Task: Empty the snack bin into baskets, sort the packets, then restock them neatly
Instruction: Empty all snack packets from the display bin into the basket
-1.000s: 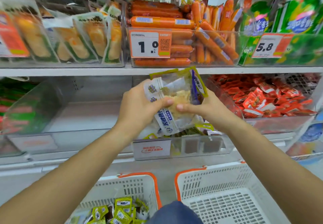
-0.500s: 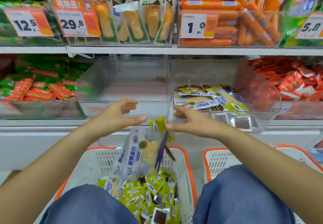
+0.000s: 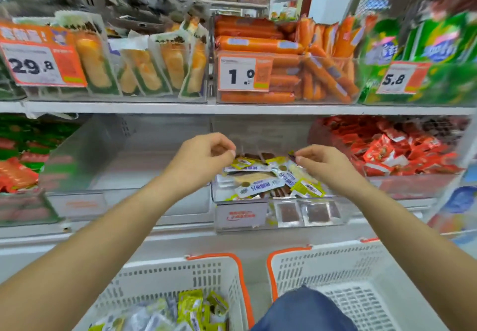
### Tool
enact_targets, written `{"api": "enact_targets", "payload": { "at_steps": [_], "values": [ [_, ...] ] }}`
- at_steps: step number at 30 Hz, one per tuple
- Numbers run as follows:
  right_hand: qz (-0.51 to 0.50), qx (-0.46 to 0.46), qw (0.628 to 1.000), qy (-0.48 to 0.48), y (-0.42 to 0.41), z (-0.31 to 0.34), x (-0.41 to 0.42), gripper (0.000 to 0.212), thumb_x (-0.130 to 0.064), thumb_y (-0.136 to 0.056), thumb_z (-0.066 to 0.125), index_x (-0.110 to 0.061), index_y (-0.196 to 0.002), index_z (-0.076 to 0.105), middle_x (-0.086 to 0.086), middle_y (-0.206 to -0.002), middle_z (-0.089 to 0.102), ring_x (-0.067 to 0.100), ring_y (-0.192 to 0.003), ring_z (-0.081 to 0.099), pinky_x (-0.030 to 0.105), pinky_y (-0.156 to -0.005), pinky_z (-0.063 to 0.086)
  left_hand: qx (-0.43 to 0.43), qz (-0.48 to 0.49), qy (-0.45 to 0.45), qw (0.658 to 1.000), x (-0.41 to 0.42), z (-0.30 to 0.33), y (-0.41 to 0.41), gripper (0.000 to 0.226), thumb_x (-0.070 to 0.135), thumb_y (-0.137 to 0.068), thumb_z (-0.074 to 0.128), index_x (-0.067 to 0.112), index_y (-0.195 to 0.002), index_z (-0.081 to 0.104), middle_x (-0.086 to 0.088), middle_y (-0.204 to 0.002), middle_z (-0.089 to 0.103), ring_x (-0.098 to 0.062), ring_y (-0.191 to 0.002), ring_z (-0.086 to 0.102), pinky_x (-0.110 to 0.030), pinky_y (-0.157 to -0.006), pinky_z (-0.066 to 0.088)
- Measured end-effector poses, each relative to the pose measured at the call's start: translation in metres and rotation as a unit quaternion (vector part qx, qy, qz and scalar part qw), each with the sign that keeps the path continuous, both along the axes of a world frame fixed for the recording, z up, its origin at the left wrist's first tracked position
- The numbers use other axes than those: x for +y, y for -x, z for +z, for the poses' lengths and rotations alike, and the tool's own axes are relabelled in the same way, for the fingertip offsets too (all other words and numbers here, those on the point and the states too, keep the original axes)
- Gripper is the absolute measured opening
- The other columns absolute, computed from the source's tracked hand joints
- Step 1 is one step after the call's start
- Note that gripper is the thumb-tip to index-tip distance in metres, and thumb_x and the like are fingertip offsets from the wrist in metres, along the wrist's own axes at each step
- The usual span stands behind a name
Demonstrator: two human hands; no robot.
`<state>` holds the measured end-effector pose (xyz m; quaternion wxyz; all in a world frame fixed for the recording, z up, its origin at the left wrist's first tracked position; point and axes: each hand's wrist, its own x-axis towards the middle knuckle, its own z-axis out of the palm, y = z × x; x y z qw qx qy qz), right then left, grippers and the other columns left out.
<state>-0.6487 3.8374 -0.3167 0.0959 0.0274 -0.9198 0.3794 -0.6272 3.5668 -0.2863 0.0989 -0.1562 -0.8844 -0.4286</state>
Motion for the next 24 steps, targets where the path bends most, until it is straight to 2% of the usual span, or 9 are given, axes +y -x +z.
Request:
{"api": "enact_targets", "payload": {
  "at_steps": [2, 4, 7, 11, 13, 16, 19, 21, 24],
  "values": [
    [-0.02, -0.039, 0.997, -0.062, 0.006, -0.008, 0.017, 0.024, -0.032, -0.089, 0.063, -0.021, -0.11, 0.068, -0.001, -0.104, 0.07, 0.015, -0.096, 0.064, 0.027, -0.083, 0.044, 0.002, -0.016, 0.08, 0.997, 0.024, -0.005, 0.012, 0.014, 0.023, -0.09, 0.059, 0.02, -0.102, 0.066, 0.006, -0.095, 0.068, -0.009, -0.087, 0.061, -0.025, -0.078, 0.047],
    [-0.03, -0.078, 0.987, -0.14, 0.012, -0.02, 0.031, 0.033, -0.033, -0.09, 0.062, -0.02, -0.12, 0.063, 0.002, -0.119, 0.066, 0.019, -0.11, 0.059, 0.025, -0.083, 0.039, -0.014, -0.022, 0.163, 0.986, 0.043, -0.017, 0.026, 0.026, 0.027, -0.091, 0.057, 0.019, -0.115, 0.062, 0.0, -0.114, 0.066, -0.017, -0.105, 0.059, -0.029, -0.087, 0.046],
    [-0.041, -0.123, 0.967, -0.219, 0.025, -0.039, 0.047, 0.048, -0.037, -0.089, 0.061, -0.018, -0.132, 0.053, 0.01, -0.13, 0.057, 0.026, -0.119, 0.053, 0.027, -0.085, 0.037, -0.094, -0.024, 0.237, 0.967, 0.062, -0.042, 0.045, 0.041, 0.031, -0.093, 0.054, 0.015, -0.13, 0.051, -0.008, -0.129, 0.058, -0.025, -0.117, 0.054, -0.028, -0.088, 0.043],
    [-0.058, -0.17, 0.957, -0.228, 0.042, -0.052, 0.058, 0.063, -0.043, -0.085, 0.065, -0.009, -0.134, 0.043, 0.016, -0.13, 0.053, 0.03, -0.117, 0.052, 0.032, -0.087, 0.04, -0.212, -0.017, 0.286, 0.934, 0.072, -0.072, 0.067, 0.058, 0.039, -0.088, 0.058, 0.01, -0.135, 0.04, -0.009, -0.129, 0.054, -0.025, -0.112, 0.053, -0.03, -0.082, 0.044],
    [-0.041, -0.196, 0.96, -0.196, 0.053, -0.055, 0.058, 0.082, -0.052, -0.078, 0.069, -0.01, -0.14, 0.036, 0.014, -0.136, 0.049, 0.029, -0.121, 0.049, 0.034, -0.095, 0.042, -0.237, -0.002, 0.292, 0.927, 0.073, -0.079, 0.077, 0.068, 0.043, -0.085, 0.063, 0.009, -0.137, 0.036, -0.008, -0.128, 0.052, -0.023, -0.111, 0.053, -0.029, -0.079, 0.044],
    [-0.003, -0.243, 0.952, -0.185, 0.071, -0.053, 0.054, 0.113, -0.068, -0.066, 0.07, -0.013, -0.151, 0.017, 0.011, -0.153, 0.03, 0.026, -0.139, 0.031, 0.04, -0.11, 0.034, -0.239, 0.005, 0.332, 0.912, 0.076, -0.079, 0.093, 0.099, 0.055, -0.077, 0.068, 0.011, -0.149, 0.016, -0.014, -0.151, 0.025, -0.028, -0.132, 0.039, -0.034, -0.098, 0.04],
    [0.023, -0.288, 0.93, -0.225, 0.086, -0.056, 0.04, 0.127, -0.072, -0.066, 0.068, -0.019, -0.152, -0.009, 0.011, -0.16, -0.002, 0.029, -0.148, 0.002, 0.044, -0.118, 0.019, -0.248, -0.007, 0.406, 0.88, 0.082, -0.078, 0.108, 0.126, 0.07, -0.066, 0.069, 0.02, -0.153, -0.008, -0.016, -0.159, -0.009, -0.039, -0.145, 0.009, -0.045, -0.115, 0.02],
    [0.051, -0.281, 0.914, -0.29, 0.095, -0.067, 0.025, 0.131, -0.07, -0.064, 0.071, -0.023, -0.151, -0.016, 0.013, -0.158, -0.015, 0.035, -0.146, -0.007, 0.049, -0.118, 0.014, -0.243, -0.029, 0.448, 0.86, 0.091, -0.088, 0.117, 0.133, 0.073, -0.062, 0.069, 0.025, -0.15, -0.018, -0.014, -0.157, -0.019, -0.044, -0.144, -0.003, -0.052, -0.117, 0.012],
    [0.078, -0.26, 0.898, -0.346, 0.117, -0.086, 0.009, 0.131, -0.063, -0.065, 0.074, -0.023, -0.151, -0.017, 0.016, -0.157, -0.018, 0.041, -0.144, -0.012, 0.053, -0.117, 0.014, -0.197, -0.039, 0.471, 0.859, 0.106, -0.11, 0.13, 0.131, 0.068, -0.063, 0.072, 0.028, -0.15, -0.018, -0.012, -0.157, -0.021, -0.045, -0.144, -0.006, -0.061, -0.114, 0.014]
  ]
}}
